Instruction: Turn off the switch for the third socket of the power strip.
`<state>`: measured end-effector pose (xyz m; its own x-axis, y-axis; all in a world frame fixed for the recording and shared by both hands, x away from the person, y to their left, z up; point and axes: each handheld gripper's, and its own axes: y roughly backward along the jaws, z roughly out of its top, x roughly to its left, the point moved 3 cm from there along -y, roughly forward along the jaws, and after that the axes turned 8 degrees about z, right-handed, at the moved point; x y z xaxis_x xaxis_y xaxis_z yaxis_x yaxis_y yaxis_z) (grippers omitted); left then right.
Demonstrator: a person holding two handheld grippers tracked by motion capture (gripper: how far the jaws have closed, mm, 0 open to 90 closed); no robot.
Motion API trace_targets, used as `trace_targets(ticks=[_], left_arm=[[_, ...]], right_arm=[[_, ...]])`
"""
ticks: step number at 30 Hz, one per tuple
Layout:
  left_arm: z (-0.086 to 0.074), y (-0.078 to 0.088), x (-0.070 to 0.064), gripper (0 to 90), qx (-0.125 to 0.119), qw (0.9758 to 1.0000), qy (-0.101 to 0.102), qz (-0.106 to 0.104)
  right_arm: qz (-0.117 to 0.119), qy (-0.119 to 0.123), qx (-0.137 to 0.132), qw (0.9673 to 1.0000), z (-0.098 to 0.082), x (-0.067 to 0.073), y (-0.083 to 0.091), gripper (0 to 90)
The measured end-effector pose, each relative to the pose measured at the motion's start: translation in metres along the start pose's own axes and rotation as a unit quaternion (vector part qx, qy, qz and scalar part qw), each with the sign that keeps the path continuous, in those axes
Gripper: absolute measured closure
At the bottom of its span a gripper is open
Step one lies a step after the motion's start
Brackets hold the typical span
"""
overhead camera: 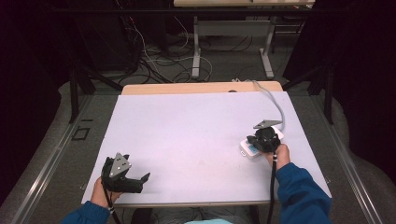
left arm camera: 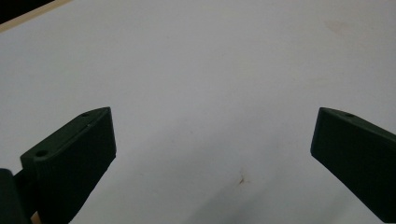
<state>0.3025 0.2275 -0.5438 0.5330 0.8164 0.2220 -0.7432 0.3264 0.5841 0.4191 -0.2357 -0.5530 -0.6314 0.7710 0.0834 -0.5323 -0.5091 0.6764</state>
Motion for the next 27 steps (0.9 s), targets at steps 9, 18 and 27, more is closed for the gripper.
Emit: trace_targets(ticks=[9,18,27], left_arm=[[-0.0001,0.0005,0.0005,0.2,-0.001,1.0,-0.002,0.001],[0.0001,0.001,0.0001,0.1,0.002,1.0,-0.003,-0.001],[0.0001,0.0008,0.0002,0.2,0.002,1.0,-0.003,0.0]], right_arm=[[-0.003,-0.004,0.002,1.0,0.0003,0.0009,-0.0003,90.0],[-0.002,-0.003,0.002,1.0,0.0002,0.0008,-0.0003,90.0],[-0.003,0.0,0.002,1.0,0.0,0.0008,-0.0002,90.0]])
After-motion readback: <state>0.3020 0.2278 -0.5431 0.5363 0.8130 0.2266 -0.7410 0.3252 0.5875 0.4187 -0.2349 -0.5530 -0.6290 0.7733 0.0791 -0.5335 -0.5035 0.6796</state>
